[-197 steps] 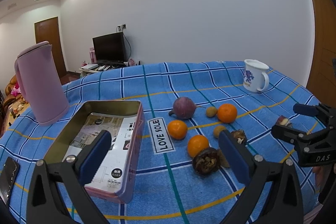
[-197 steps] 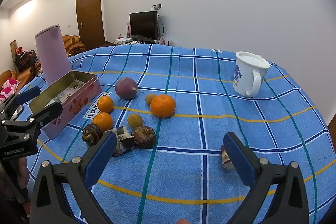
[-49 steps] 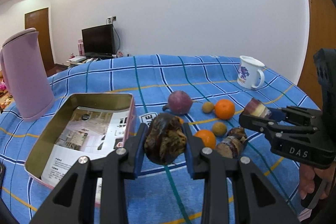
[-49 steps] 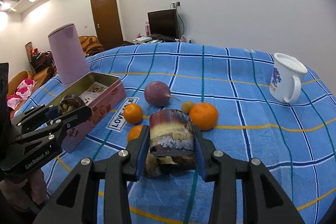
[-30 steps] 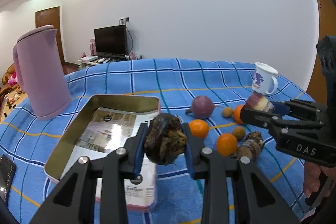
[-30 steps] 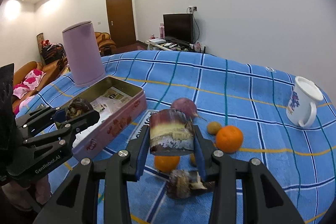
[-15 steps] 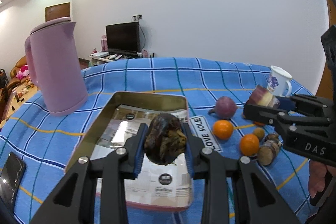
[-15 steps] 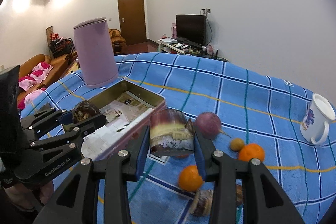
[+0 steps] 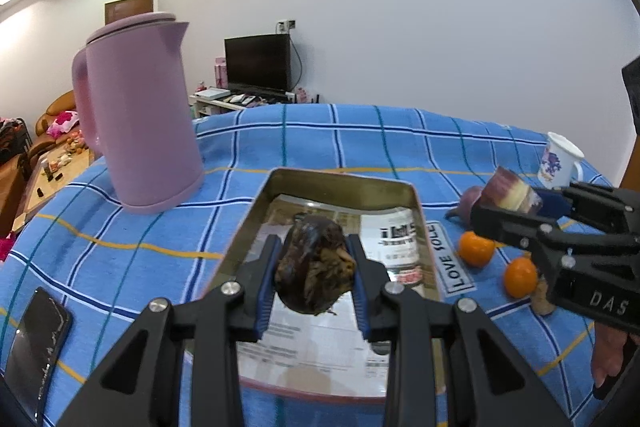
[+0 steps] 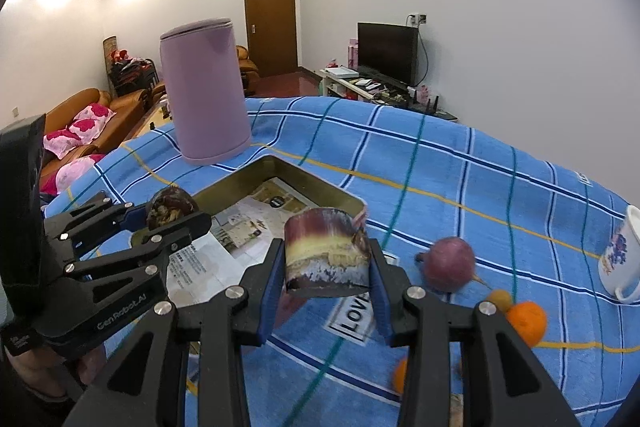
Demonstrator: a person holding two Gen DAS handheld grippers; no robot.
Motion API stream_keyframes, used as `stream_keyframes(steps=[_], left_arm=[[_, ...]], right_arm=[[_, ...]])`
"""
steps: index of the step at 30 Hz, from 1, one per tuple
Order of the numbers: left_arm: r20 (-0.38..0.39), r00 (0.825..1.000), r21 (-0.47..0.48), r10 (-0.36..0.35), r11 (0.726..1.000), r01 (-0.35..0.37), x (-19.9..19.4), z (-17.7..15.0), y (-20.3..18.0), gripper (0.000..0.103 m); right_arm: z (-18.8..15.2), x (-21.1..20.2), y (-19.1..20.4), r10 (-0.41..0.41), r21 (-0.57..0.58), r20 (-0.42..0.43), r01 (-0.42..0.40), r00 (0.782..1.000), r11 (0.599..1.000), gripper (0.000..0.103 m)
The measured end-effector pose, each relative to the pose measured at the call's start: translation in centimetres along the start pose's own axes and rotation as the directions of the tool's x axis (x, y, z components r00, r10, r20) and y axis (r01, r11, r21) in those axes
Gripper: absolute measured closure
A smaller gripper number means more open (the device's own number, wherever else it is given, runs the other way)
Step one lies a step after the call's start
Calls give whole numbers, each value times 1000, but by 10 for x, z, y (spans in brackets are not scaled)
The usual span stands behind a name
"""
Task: Organize fruits
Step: 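Carry the cylinder in the right tool and mangosteen in the left tool over the tin box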
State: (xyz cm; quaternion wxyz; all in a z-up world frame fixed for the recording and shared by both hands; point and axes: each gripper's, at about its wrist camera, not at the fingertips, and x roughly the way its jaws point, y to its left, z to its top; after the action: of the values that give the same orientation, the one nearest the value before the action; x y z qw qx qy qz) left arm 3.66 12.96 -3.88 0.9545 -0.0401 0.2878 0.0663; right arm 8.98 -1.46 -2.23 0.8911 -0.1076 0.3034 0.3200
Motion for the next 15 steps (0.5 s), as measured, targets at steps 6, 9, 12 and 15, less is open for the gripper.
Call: stream_keyframes(steps=[6, 9, 12, 15], left_arm=[[-2, 1000, -20, 25, 1000, -25, 3, 3, 20, 69], [-8, 999, -26, 36, 999, -36, 5, 4, 27, 69], [-12, 999, -26, 35, 999, -35, 7, 5, 30, 69], [-23, 999, -23, 28, 999, -28, 11, 7, 31, 69]], right_arm=[[4, 14, 16, 19, -14, -11, -19, 1000, 1000, 62], [6, 20, 22, 28, -16, -13, -28, 1000, 999, 62], [9, 26, 27, 34, -18, -18, -34, 999, 999, 62], [10, 32, 29, 40, -13, -25, -40, 999, 999, 62]])
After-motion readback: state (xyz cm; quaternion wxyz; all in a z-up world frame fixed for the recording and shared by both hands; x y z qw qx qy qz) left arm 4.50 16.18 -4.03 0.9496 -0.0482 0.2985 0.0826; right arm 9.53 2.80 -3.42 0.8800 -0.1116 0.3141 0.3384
